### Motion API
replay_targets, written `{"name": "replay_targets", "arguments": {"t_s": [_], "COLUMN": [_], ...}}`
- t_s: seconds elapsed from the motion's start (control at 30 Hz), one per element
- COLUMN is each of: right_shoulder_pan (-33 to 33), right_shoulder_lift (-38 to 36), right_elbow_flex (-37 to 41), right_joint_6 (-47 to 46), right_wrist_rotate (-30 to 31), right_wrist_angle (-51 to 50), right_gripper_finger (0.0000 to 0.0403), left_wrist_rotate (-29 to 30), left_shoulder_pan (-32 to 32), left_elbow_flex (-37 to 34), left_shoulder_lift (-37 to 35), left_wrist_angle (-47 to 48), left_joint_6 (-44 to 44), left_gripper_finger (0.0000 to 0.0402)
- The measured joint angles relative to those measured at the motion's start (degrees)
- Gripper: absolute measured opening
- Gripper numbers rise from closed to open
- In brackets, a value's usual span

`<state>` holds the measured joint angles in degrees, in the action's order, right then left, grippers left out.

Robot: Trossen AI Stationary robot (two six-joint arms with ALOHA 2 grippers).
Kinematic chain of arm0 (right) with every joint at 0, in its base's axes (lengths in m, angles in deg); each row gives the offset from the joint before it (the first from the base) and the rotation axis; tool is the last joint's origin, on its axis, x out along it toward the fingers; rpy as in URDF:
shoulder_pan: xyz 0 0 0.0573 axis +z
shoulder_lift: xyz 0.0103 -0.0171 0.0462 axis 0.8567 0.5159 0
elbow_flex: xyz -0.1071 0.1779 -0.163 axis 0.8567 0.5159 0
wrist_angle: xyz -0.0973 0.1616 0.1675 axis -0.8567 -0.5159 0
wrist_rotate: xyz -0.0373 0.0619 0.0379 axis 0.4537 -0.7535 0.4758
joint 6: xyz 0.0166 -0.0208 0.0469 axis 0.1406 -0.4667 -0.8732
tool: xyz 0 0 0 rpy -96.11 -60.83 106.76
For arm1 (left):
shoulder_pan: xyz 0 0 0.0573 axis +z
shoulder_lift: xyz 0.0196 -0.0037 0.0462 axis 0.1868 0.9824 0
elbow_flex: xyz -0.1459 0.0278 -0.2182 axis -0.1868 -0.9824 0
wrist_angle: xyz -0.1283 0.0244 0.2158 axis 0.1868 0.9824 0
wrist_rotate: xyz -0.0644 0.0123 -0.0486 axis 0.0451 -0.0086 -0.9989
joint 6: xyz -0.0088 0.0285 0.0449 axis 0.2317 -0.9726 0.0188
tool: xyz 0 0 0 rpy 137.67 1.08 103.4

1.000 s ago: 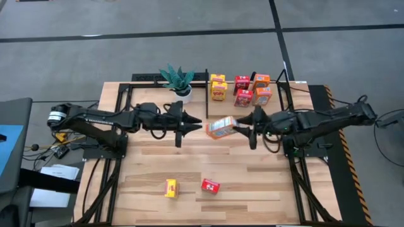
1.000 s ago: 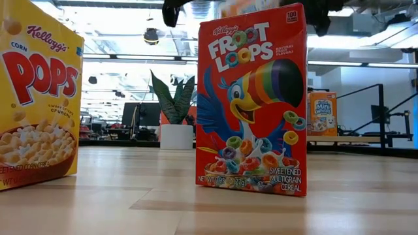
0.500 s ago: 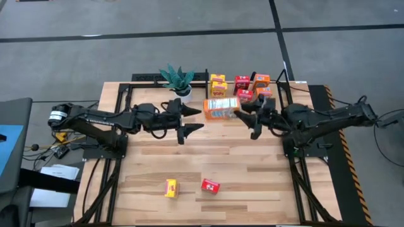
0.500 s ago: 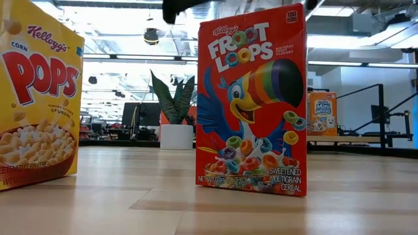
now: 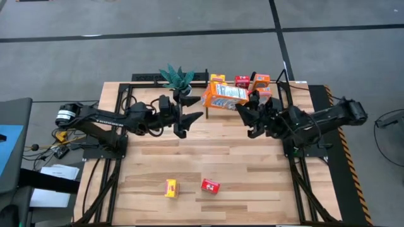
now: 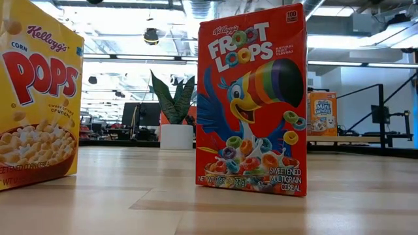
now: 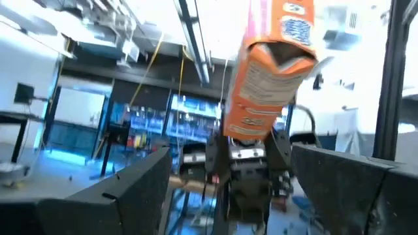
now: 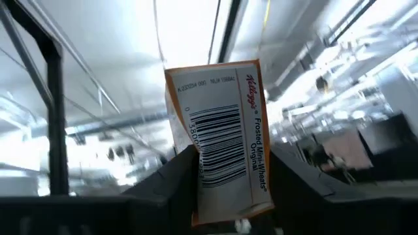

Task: Stack cereal on shelf
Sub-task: Put the orange cereal box on the shelf aligned with orange cereal boxes

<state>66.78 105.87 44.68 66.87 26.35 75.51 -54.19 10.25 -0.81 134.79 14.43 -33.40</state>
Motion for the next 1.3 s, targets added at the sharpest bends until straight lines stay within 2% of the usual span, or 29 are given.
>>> {"name": "replay_targets", "arguments": {"t_s": [0.23,0.4,0.6,0.77,1.0,1.3], "right_shoulder_pan": [-0.1,-0.1,-0.1,-0.9,-2.4,-2.7], "right_shoulder_lift": [6.5,9.1,10.4,10.4,10.5,10.4], "right_elbow_flex": [0.0,0.0,-0.1,-0.1,-0.1,-0.1], "right_joint_6": [-2.6,-6.5,-8.2,-7.7,-8.1,-9.1], "right_wrist_rotate": [-0.2,-0.8,-1.6,-1.9,-1.6,-2.0], "right_wrist_angle": [10.7,11.2,12.3,12.9,13.2,12.1], "right_gripper_finger": [0.0181,0.019,0.0194,0.0186,0.0188,0.0184], "left_wrist_rotate": [-0.7,-5.3,-5.4,-8.5,-9.1,-5.0], "left_shoulder_pan": [1.2,1.8,1.8,1.6,1.4,1.4], "left_elbow_flex": [3.1,5.4,6.5,6.5,6.5,6.5], "left_shoulder_lift": [4.1,5.6,5.6,5.6,5.6,5.6], "left_wrist_angle": [-3.0,-2.9,-2.1,-1.3,-3.5,-2.9], "left_joint_6": [0.5,1.7,0.8,2.5,3.2,1.8], "left_gripper_finger": [0.0306,0.0306,0.0306,0.0306,0.0306,0.0306]}}
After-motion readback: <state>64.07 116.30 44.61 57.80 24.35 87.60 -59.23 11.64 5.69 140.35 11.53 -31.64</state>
